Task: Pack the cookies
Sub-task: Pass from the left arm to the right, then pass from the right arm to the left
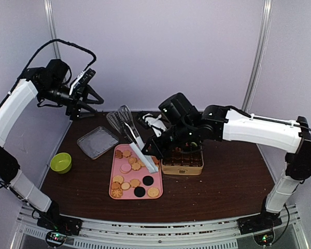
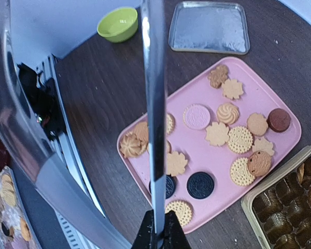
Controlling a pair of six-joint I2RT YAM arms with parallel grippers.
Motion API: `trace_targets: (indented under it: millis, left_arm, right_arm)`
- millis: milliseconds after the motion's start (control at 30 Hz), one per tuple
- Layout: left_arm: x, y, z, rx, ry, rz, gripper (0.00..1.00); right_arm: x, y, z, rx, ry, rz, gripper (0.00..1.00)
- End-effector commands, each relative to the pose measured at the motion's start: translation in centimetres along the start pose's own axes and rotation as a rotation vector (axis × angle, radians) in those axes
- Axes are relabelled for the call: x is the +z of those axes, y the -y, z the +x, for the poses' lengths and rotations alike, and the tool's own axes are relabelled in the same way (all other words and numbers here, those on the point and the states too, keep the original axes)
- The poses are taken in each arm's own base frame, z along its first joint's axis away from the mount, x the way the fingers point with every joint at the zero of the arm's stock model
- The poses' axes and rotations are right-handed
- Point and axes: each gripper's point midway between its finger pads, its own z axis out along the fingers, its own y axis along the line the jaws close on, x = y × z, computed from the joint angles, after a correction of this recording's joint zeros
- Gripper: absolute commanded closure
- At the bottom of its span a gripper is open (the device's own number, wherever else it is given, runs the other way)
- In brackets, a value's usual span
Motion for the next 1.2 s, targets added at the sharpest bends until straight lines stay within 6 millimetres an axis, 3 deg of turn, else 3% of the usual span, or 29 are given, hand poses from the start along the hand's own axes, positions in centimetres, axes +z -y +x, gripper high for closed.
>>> trace_targets:
  millis: [0, 133, 300, 600, 1000, 1167]
  left_arm:
    - [0.4, 4.0, 4.8, 0.147, -0.222, 0.112, 0.18]
    - [2.2, 5.9, 8.0, 0.215, -0.365, 0.168, 0.24]
    - [3.5, 6.2, 10.7, 0.285, -0.470, 0.146, 0.32]
    - [5.3, 5.7, 12.3, 0.270, -0.508, 0.125, 0.58]
    - [7.8, 6.3, 14.1, 0.286, -0.577, 0.150, 0.61]
    - [9.3, 5.6, 14.8, 0.325, -0.623, 0.073, 0.89]
  right_arm:
    - [0.6, 1.4, 5.0, -0.141, -0.302, 0.141, 1.00]
    - [1.4, 1.4, 4.8, -0.165, -0.373, 0.184, 1.00]
    - [2.3, 1.0, 4.5, -0.189, -0.409, 0.201, 1.00]
    - [4.0, 0.9, 5.0, -0.190, -0.462, 0.220, 1.00]
    - [4.5, 0.4, 4.3, -0.196, -0.452, 0.217, 1.00]
    - [4.8, 0.5, 4.5, -0.194, -0.460, 0.222, 1.00]
